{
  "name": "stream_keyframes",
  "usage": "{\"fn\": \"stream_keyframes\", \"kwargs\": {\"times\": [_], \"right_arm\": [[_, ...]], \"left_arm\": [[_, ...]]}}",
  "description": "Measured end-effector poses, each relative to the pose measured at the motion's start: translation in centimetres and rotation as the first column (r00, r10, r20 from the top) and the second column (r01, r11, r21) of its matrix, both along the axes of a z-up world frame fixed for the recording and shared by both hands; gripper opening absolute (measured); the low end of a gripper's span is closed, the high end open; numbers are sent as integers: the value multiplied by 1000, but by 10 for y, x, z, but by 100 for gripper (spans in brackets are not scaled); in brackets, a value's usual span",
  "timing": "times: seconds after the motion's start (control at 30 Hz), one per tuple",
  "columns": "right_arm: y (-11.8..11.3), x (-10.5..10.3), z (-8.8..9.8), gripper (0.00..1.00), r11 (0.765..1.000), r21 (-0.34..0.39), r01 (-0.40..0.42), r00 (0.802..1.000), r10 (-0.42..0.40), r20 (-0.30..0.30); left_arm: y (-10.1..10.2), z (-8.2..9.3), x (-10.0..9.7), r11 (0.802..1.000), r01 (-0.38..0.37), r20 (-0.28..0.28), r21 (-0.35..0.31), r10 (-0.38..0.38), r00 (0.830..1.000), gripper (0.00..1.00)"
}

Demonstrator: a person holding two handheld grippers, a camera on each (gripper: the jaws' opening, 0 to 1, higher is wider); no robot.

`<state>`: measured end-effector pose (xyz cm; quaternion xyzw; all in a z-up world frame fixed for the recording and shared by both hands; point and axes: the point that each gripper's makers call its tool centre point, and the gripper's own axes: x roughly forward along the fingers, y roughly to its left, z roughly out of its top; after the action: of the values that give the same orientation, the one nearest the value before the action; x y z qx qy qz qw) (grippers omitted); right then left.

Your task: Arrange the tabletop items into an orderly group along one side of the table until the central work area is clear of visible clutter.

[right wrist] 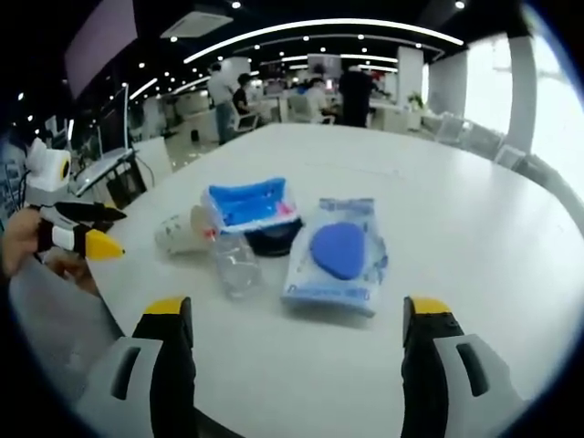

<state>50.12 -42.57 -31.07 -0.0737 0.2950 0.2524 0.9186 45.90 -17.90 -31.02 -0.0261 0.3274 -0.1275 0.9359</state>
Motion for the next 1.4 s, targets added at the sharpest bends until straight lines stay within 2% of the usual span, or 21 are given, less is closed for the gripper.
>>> {"fn": "stream_keyframes", "kwargs": {"times": [0.73,1.4], "right_arm": [[6,-4,-4,92,999,-15,-37,999,37,-8],[14,-7,-3,86,996,-15,-84,996,84,3]], "left_arm": [[-1,-2,-3,1000,9,-16,0,-9,1000,82],[-3,-3,-3,1000,21,-23,6,-21,1000,80]]}}
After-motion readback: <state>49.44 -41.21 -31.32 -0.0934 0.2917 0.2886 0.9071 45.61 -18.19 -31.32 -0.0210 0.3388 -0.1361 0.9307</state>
